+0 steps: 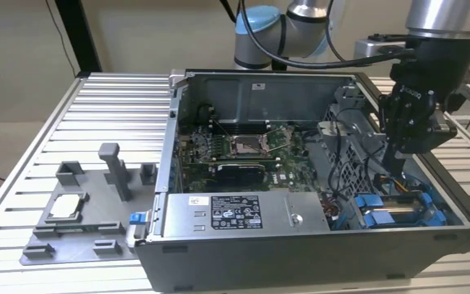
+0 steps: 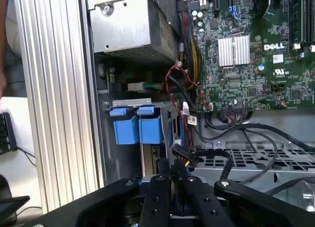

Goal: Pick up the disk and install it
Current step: 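Insert the second disk wire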

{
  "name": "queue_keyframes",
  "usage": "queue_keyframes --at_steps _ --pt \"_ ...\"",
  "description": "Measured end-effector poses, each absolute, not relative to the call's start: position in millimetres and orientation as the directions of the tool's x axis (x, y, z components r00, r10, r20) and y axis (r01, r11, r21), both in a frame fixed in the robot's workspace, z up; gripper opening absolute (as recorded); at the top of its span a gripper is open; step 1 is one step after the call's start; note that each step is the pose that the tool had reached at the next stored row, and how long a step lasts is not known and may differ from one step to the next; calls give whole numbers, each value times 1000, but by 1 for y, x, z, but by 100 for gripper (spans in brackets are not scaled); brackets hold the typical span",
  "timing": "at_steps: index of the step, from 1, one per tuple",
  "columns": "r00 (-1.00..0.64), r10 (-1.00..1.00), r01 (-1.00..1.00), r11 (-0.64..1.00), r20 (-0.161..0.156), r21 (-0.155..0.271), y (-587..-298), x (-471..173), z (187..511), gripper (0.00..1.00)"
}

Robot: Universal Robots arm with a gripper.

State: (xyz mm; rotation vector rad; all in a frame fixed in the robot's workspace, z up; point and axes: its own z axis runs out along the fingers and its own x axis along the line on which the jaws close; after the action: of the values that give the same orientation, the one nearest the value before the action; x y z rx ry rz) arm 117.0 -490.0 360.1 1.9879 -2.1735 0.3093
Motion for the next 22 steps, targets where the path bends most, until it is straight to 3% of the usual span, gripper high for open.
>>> queue_keyframes --at_steps 12,22 --pt "-99 -965 -994 86 244 -62 -508 98 360 0" --pt "-105 -981 -992 92 166 -84 -518 96 360 0"
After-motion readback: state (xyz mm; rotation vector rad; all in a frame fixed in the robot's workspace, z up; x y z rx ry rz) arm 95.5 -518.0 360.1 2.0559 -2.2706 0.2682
